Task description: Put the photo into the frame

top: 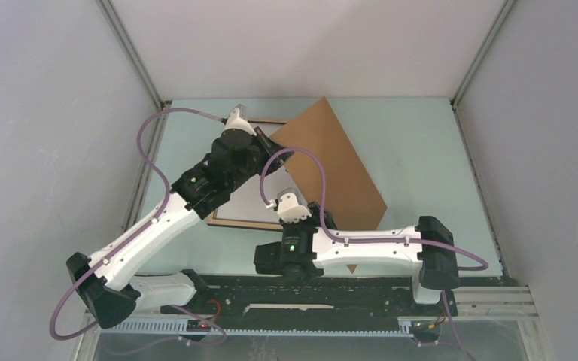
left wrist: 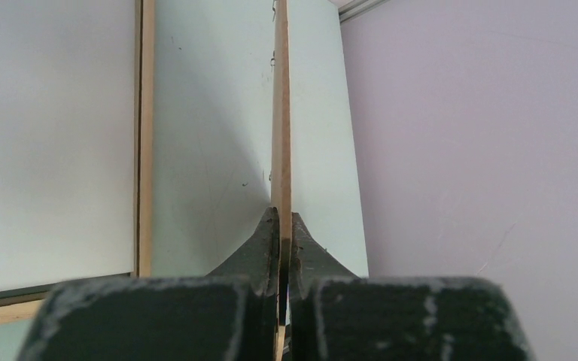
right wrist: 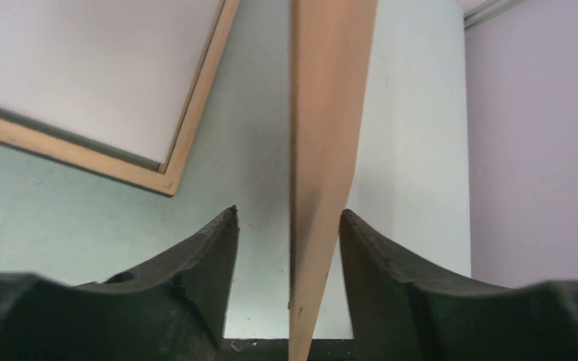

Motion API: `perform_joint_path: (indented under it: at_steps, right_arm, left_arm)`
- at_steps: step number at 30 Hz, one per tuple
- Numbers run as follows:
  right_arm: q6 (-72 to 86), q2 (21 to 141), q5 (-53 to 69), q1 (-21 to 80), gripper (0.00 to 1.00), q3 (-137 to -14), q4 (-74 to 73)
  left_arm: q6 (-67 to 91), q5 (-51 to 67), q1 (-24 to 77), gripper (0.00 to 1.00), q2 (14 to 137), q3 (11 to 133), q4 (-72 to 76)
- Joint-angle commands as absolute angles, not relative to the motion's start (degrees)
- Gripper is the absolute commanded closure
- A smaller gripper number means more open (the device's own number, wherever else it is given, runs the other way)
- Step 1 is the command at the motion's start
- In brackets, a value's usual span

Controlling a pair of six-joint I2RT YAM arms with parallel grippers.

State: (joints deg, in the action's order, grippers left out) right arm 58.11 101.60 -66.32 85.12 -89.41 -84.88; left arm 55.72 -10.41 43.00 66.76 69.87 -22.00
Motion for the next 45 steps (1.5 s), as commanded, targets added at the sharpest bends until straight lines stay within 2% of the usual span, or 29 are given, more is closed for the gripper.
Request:
perform_joint_path:
  at_steps: [1,3,8,11,12,13,15,16,18,19,20,22,27,31,35,40,45]
  right_arm:
    - [64.36,99.75,-72.02,84.49,0.47,-91.32,-91.75]
    - [64.79,99.27,-72.23,84.33,0.51,-91.41,-91.68]
    - [65.74,98.73,-72.25,82.59,0.74,-91.06,-91.67]
    - [66.70,98.54,-72.96,81.87,0.79,-90.43,-91.63]
    - [66.78,98.52,-73.17,81.61,0.85,-90.28,-91.59]
    - [66.75,98.33,-73.33,81.43,0.99,-90.27,-91.58]
    - [66.52,97.56,-73.68,81.07,1.00,-90.08,-91.59]
    - [66.22,96.83,-73.61,80.73,1.00,-89.93,-91.58]
    - [65.13,94.88,-73.60,79.83,1.00,-89.56,-91.61]
    - [64.57,93.44,-73.57,79.06,1.00,-89.14,-91.59]
    - [63.67,91.41,-73.50,78.45,1.00,-88.79,-91.58]
    - [60.75,88.19,-72.53,76.55,1.00,-88.05,-90.71]
    - [38.26,74.34,-63.67,68.50,1.00,-80.51,-70.87]
    - [22.94,60.55,-44.70,55.82,1.00,-73.42,-52.64]
    - [18.64,54.50,-25.62,40.77,1.00,-72.81,-47.99]
    - [18.08,52.77,-0.38,22.95,1.00,-73.34,-45.22]
    - [19.85,55.41,21.46,9.25,1.00,-73.77,-42.01]
  left_arm:
    - [58.63,-10.59,43.22,1.00,65.58,75.27,-17.75]
    - [58.67,-10.81,43.20,1.00,65.65,75.16,-17.75]
    - [59.09,-11.47,43.18,1.00,65.11,74.31,-17.77]
    - [59.47,-12.24,43.22,1.00,64.55,73.78,-17.75]
    - [59.50,-12.44,43.16,1.00,64.37,73.67,-17.75]
    - [59.36,-12.43,43.20,1.00,64.42,73.72,-17.68]
    - [57.96,-11.70,43.11,0.97,64.46,74.02,-17.29]
    - [56.88,-11.05,42.95,0.79,64.51,74.27,-17.09]
    - [53.76,-8.98,42.67,0.32,64.59,74.88,-17.09]
    - [51.57,-7.13,42.40,0.18,64.51,75.41,-17.17]
    - [49.33,-5.81,42.02,0.10,64.27,75.83,-17.98]
    - [45.33,-3.37,40.96,0.01,62.58,75.25,-18.71]
    - [35.44,-0.49,34.05,0.00,54.56,73.35,-25.12]
    - [28.35,-0.48,23.33,0.00,49.49,70.47,-34.07]
    - [24.97,6.38,10.71,0.00,48.69,64.08,-36.70]
    - [27.56,14.84,-1.16,0.00,57.71,58.19,-33.33]
    - [31.62,12.56,-5.47,0.01,70.18,56.30,-22.61]
